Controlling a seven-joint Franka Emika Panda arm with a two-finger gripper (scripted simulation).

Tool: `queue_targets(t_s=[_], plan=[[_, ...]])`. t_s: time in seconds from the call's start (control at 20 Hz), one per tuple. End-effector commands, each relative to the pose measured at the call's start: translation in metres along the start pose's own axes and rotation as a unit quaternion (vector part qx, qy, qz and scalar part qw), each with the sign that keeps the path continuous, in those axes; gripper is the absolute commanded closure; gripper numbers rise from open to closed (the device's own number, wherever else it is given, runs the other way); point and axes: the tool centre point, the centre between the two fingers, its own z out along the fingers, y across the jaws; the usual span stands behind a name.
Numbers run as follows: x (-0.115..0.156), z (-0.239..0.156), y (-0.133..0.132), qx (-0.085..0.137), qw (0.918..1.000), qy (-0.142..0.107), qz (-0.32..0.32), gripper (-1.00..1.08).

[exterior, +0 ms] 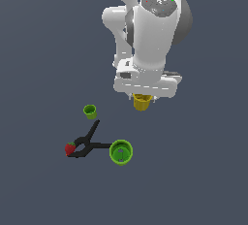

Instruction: Pick up a designated object from a clutter of objects.

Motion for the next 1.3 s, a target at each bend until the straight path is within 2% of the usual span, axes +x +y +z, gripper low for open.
queue_targets(t_s=[0.0, 0.7, 1.25], plan=[[-0.012, -0.020, 0.008, 0.001, 1.0000, 0.001, 0.000, 1.08], [-0.069, -0.119, 0.050, 0.001, 1.0000, 0.001, 0.000, 1.08], [-0.082, -0.147, 0.061, 0.000, 1.0000, 0.001, 0.000, 1.08]])
